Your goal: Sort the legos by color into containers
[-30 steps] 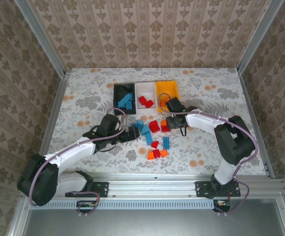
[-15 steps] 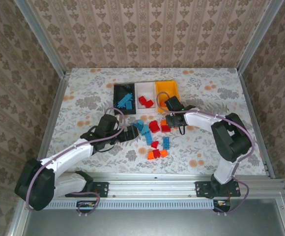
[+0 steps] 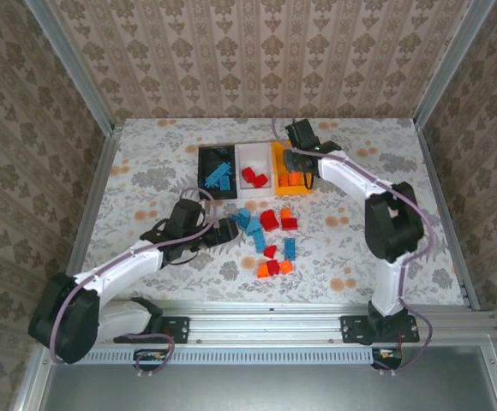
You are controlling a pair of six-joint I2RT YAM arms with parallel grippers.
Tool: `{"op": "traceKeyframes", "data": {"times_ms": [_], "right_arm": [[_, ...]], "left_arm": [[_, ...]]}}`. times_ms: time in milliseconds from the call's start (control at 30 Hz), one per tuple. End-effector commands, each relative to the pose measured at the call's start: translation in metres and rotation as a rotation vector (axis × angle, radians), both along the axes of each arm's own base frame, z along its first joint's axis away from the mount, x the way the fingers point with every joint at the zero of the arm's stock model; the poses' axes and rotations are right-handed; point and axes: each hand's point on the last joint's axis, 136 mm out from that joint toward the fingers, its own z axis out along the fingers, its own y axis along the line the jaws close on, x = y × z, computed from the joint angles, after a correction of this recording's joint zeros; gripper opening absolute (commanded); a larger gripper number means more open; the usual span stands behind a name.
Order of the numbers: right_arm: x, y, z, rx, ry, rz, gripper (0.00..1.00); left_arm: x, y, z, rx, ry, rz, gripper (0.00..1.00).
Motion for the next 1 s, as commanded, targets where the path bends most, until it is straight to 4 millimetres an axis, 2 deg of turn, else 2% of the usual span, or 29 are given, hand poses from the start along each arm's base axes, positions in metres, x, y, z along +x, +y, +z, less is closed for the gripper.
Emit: {"op": "traceKeyframes", "data": {"times_ms": [0, 100, 233, 367, 433, 567, 733, 967], "right_arm": [[0.004, -0.004, -0.019, -0.057, 0.099, 0.017, 0.33], [0.009, 0.0, -0.015, -0.053, 0.092, 0.024, 0.39], [0.003, -0.001, 0.005, -0.036, 0.052, 0.025, 0.49], [-0.018, 0.001, 0.032, -0.024, -0.014, 0.033, 0.49], [-0.038, 0.003, 0.038, 0.0, -0.035, 0.027, 0.49], [-0.083, 0.004, 0.025, 0.003, -0.018, 0.023, 0.53], [-0.136, 0.004, -0.004, 0.049, 0.05, 0.016, 0.57], [-0.193, 0.004, -0.038, 0.044, 0.148, 0.014, 0.64]], "left_arm": [[-0.003, 0.009, 0.001, -0.009, -0.004, 0.032, 1.0], [-0.004, 0.012, 0.002, -0.005, -0.01, 0.034, 1.0], [-0.003, 0.012, 0.002, 0.002, -0.009, 0.029, 1.0], [-0.002, 0.009, -0.001, 0.008, 0.003, 0.018, 1.0], [-0.002, 0.008, -0.003, 0.01, 0.011, 0.017, 1.0], [-0.002, 0.009, -0.005, 0.012, 0.015, 0.023, 1.0], [-0.003, 0.01, -0.006, 0.02, 0.023, 0.02, 1.0], [-0.003, 0.011, -0.006, 0.026, 0.024, 0.021, 1.0]]}}
